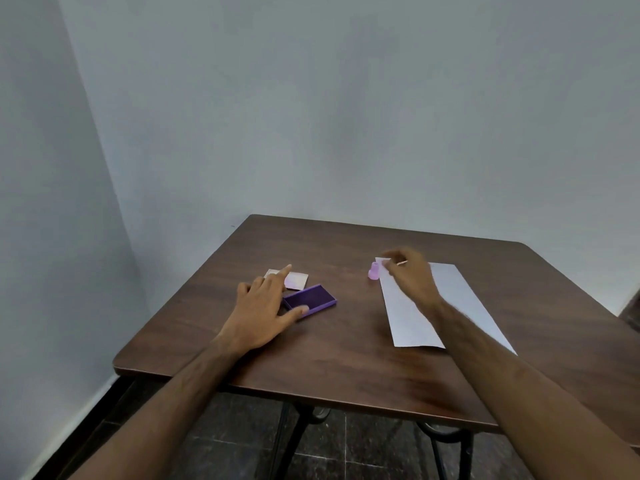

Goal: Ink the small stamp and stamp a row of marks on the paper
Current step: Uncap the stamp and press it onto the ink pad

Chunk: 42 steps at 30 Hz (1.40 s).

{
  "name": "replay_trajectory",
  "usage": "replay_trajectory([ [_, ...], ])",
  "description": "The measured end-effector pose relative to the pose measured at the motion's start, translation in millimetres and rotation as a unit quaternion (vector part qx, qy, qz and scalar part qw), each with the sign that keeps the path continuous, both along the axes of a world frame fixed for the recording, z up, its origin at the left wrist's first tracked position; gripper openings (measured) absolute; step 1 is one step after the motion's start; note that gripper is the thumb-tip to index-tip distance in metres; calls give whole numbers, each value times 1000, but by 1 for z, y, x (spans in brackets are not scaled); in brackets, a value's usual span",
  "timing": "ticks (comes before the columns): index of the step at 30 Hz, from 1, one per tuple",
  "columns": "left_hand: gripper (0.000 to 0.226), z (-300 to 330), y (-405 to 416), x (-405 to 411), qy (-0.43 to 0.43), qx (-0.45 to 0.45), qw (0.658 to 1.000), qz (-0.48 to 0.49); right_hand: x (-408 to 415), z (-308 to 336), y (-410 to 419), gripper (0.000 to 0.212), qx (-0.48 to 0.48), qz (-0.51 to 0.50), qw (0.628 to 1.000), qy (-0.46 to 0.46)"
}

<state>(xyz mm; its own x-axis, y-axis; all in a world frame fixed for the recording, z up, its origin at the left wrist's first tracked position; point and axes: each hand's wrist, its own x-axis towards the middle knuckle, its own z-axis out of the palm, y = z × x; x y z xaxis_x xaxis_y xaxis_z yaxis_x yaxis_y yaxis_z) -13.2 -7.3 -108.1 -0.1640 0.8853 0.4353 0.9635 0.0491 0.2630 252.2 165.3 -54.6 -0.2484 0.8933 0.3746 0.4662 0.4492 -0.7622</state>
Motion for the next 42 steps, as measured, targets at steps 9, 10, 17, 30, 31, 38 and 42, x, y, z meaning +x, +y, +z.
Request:
replay_trajectory([
  [9, 22, 4, 15, -9, -56, 46, 997, 25, -8, -3, 37, 34, 70, 48, 977, -194],
  [10, 23, 3, 16, -9, -53, 40, 998, 19, -12, -5, 39, 32, 79, 54, 974, -207],
  [17, 29, 6, 10, -6, -30, 24, 999, -5, -30, -8, 49, 12, 55, 47, 970, -231],
  [30, 47, 12, -4, 2, -142, 137, 971, -133, -79, -21, -55, 17, -325, 267, 856, 301],
  [31, 48, 12, -4, 2, -145, 142, 969, -138, -82, -24, -59, 17, -319, 274, 858, 294],
  [38, 37, 13, -2, -1, -104, 166, 965, -174, -88, -30, -69, 21, -240, 313, 891, 224],
  [42, 37, 14, -4, -1, -126, 165, 963, -171, -87, -31, -72, 22, -201, 322, 904, 195],
])
